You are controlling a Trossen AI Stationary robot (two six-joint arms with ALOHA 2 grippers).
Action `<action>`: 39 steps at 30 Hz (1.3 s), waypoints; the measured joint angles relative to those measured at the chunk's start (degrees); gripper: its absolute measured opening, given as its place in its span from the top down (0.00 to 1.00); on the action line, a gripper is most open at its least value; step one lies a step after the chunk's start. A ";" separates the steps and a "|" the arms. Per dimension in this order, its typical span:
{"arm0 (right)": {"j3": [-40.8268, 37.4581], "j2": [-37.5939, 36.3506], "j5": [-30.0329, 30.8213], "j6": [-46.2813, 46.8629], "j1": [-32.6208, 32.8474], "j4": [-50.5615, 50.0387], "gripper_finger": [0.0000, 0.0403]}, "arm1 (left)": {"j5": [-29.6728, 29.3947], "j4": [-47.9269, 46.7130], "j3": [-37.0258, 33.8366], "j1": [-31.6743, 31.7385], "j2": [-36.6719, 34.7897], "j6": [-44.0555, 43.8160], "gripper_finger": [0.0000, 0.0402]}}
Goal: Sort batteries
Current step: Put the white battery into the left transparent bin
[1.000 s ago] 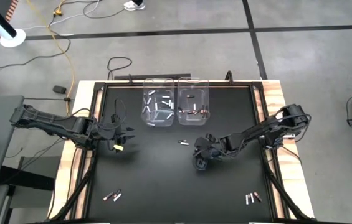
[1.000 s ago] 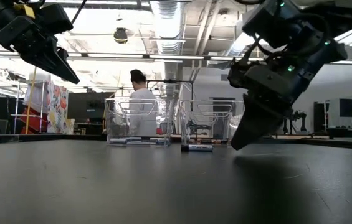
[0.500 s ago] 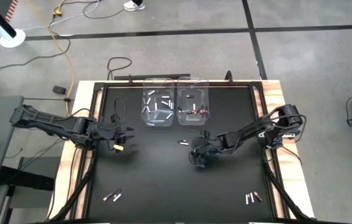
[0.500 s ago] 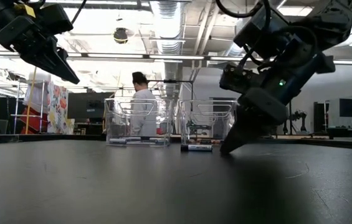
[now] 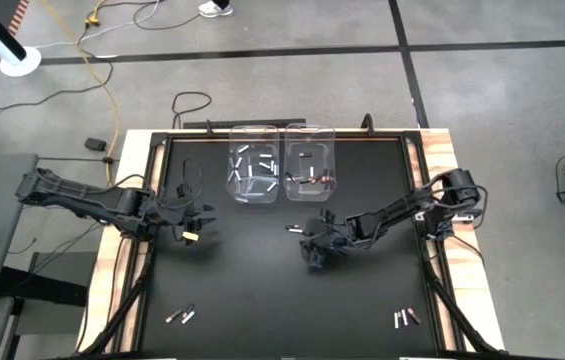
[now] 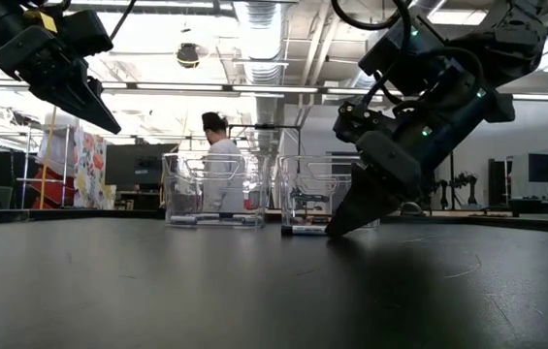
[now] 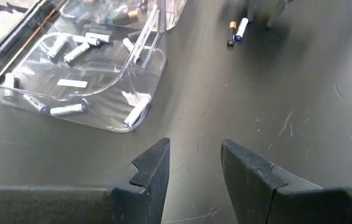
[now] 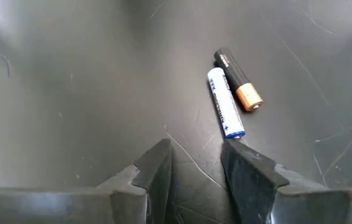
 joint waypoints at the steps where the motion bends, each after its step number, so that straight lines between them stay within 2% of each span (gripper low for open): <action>1: 0.02 0.00 0.16 0.08 0.25 -0.38 0.58 | 0.00 0.00 0.00 -0.02 0.02 0.00 0.65; 11: 0.07 -1.21 0.19 2.49 0.47 -3.33 0.61 | 0.00 -0.07 0.00 -0.02 0.02 0.00 0.65; 18: -0.28 -6.77 0.25 -0.42 -0.41 -12.07 0.66 | 0.00 -0.11 0.00 -0.02 0.01 0.02 0.65; 22: -0.26 -6.59 0.88 -4.76 -1.47 -10.60 0.67 | 0.00 -0.13 0.00 -0.01 0.02 0.64 0.65; 32: 0.08 0.23 1.06 -4.23 -1.06 1.06 0.68 | -0.01 -0.64 0.00 -0.02 0.00 0.47 0.65; 39: 2.38 1.46 -0.08 -7.56 -1.18 1.66 0.68 | 0.00 -0.63 0.00 -0.01 0.00 0.04 0.65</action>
